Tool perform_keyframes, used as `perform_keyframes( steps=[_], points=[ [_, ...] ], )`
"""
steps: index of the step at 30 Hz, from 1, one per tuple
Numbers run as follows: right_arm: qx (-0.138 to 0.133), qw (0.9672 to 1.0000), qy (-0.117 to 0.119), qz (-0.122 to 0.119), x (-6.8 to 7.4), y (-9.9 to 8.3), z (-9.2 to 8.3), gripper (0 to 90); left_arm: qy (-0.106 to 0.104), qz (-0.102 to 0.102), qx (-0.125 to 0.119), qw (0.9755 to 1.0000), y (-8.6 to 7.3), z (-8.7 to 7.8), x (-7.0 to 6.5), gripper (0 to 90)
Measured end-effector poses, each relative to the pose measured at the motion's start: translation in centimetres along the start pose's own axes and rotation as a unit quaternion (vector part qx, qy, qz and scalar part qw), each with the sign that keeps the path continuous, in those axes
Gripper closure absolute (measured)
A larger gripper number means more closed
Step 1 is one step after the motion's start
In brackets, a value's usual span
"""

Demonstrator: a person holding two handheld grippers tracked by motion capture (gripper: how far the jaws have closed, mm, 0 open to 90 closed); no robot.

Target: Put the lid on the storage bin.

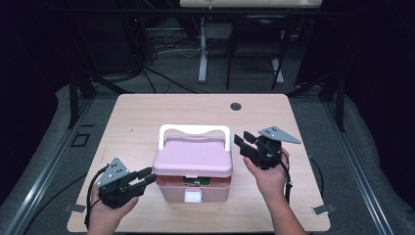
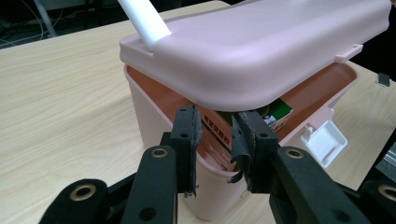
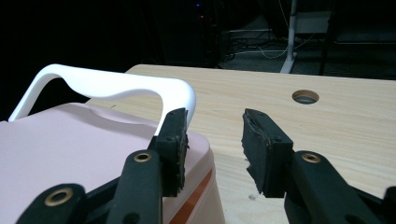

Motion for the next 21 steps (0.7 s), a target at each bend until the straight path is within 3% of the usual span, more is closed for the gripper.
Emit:
perform_keyframes(
  steps=[21],
  points=[
    [-0.001,1.0,-0.001,0.002,0.0,0.1,-0.1,59.7,-0.01,-0.01,0.016,0.9998,-1.7,0.7,-0.1,70.4]
  ],
)
Point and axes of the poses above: each handheld gripper's, and its own axes: z roughly forward along the jaws, y roughly out of its top, x roughly to its left, the point moved 1 cm from there along z, roughly forward along the jaws, and after that the axes turned 14 degrees about x, right-handed, at the moved point
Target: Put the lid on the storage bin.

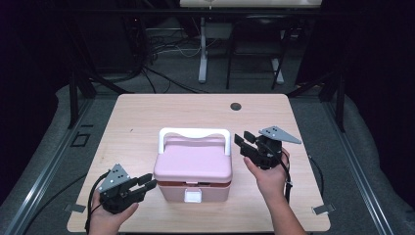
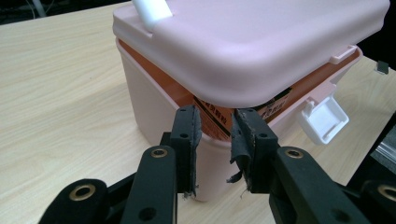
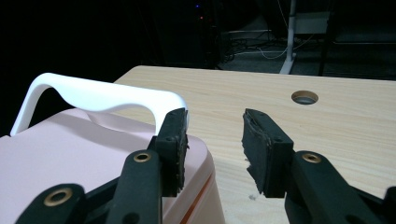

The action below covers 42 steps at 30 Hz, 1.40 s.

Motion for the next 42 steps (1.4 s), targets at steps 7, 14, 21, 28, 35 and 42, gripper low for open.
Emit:
perform_keyframes(
  steps=[7,14,21,28,35,42],
  points=[
    [0.0,1.0,0.0,0.0,0.0,0.0,0.0,59.6,-0.001,0.001,0.012,0.9999,-0.5,0.3,-0.1,70.7],
    [0.0,1.0,0.0,-0.001,0.0,0.0,0.0,59.6,0.0,0.002,0.022,0.9997,-0.8,0.7,-0.1,70.9],
    [-0.001,1.0,0.0,0.0,-0.1,0.0,0.1,59.6,0.001,-0.004,0.032,0.9995,-1.2,0.8,0.2,70.6],
    [-0.001,1.0,0.0,0.002,-0.1,-0.1,0.1,59.3,0.008,-0.016,0.03,0.9994,-1.5,0.7,0.9,70.4],
    [0.002,1.0,0.0,0.001,-0.1,-0.1,0.2,58.7,0.019,-0.029,0.019,0.9992,-1.6,0.6,1.5,66.6],
    [0.008,1.0,0.002,0.0,-0.2,-0.2,0.4,55.6,0.033,-0.047,0.012,0.9983,-1.9,0.6,2.4,59.7]
  ],
)
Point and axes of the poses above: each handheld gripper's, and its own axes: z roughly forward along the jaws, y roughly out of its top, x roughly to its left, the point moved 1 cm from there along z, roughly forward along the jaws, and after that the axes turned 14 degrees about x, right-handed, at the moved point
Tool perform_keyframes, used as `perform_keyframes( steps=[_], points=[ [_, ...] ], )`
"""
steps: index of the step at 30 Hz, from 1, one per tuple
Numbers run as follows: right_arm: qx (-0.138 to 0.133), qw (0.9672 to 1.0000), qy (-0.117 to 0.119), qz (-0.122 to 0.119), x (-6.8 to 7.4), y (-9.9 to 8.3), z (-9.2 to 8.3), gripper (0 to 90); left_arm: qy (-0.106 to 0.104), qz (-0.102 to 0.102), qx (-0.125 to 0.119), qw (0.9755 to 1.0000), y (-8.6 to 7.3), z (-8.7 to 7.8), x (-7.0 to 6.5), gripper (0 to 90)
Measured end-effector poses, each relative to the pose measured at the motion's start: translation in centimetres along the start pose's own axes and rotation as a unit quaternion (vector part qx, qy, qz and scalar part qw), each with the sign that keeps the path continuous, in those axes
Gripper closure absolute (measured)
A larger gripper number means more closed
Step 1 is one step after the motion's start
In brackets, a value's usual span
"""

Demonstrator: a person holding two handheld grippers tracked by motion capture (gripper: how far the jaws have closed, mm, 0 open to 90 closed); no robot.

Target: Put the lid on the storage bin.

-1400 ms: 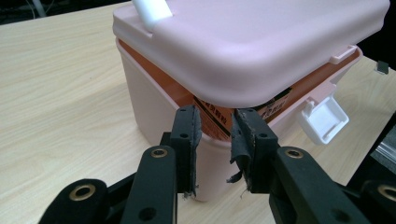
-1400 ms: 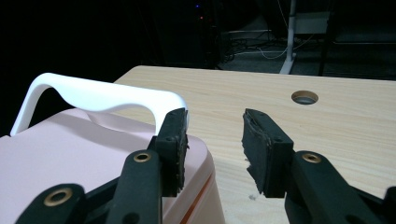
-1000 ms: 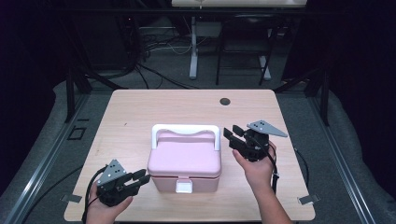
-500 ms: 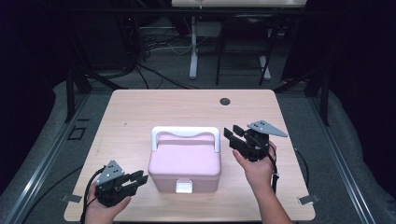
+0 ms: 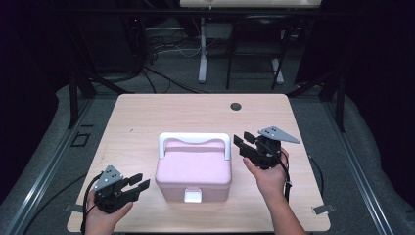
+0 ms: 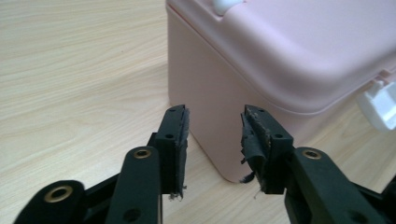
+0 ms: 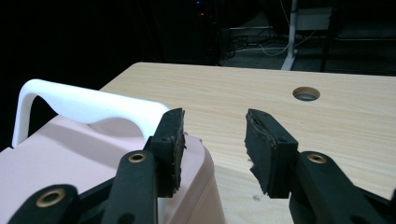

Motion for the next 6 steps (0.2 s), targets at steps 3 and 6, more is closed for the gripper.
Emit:
perform_keyframes(
  steps=[3,6],
  points=[
    [0.004,1.0,0.006,-0.001,0.05,0.0,0.13,52.3,0.007,-0.002,-0.004,1.0,-0.05,0.06,0.23,57.1],
    [0.008,0.9996,0.025,-0.006,0.14,0.04,0.36,45.3,0.007,-0.005,-0.009,0.9999,-0.01,-0.01,0.36,55.8]
  ],
)
Point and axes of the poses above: each handheld gripper's, and its own axes: z roughly forward along the jaws, y roughly out of its top, x roughly to its left, the point moved 1 cm from there along z, roughly forward along the jaws, and after that the axes turned 14 degrees about x, right-handed, at the moved point
